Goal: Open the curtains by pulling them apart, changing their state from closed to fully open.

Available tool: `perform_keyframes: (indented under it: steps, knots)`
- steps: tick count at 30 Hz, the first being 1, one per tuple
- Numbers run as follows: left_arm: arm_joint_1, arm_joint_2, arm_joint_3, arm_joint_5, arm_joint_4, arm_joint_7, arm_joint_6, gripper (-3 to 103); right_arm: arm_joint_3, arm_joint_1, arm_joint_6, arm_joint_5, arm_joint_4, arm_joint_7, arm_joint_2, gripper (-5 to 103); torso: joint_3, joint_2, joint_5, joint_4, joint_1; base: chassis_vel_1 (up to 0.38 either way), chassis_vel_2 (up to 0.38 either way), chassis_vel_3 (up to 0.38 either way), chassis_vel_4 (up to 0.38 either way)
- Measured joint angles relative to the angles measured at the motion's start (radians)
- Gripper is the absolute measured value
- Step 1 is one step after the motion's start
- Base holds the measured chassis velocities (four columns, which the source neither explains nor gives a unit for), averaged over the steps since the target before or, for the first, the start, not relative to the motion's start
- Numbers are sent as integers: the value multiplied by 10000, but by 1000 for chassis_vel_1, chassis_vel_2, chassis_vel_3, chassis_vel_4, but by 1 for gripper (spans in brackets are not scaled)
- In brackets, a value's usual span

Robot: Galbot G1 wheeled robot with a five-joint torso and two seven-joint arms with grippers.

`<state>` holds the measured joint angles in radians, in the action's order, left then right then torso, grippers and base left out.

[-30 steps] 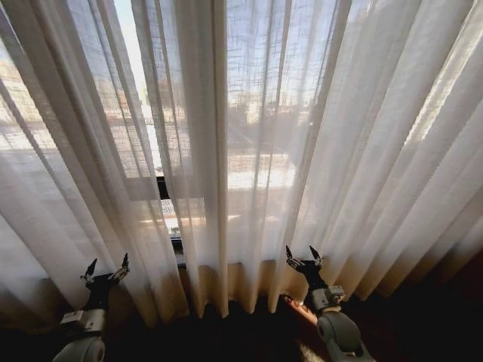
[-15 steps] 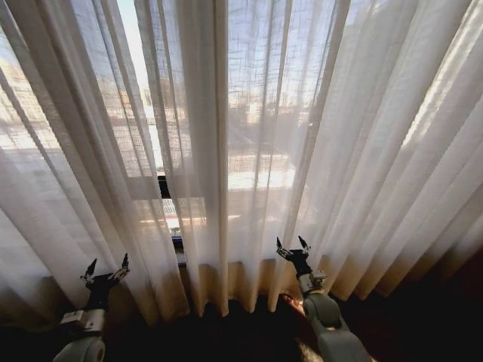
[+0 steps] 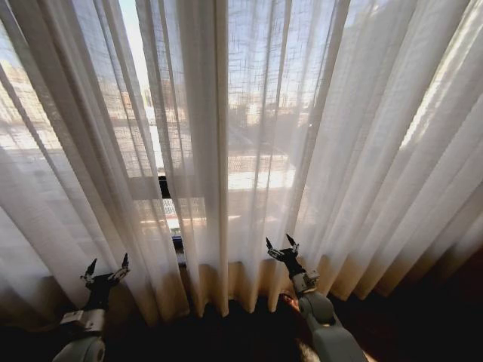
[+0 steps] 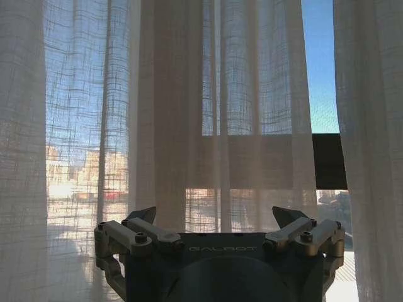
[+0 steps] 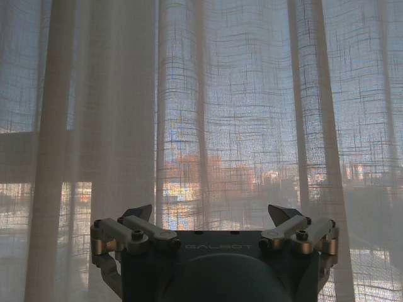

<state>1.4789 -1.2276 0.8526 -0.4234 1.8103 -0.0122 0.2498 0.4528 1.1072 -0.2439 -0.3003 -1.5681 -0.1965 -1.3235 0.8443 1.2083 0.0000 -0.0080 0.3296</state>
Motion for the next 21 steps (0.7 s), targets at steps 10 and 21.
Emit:
perform_keyframes:
  steps: [10,21]
  knots:
    - [0,0,0,0,0,0,0,100,-221,-116,31,-44,50,197,1,100,-1,1,0,0,-2,-85,86,85,-92]
    - [-3,0,0,0,-1,0,0,100,-595,-548,-66,449,356,1364,-257,100,6,-6,-2,1,16,-115,128,105,-135]
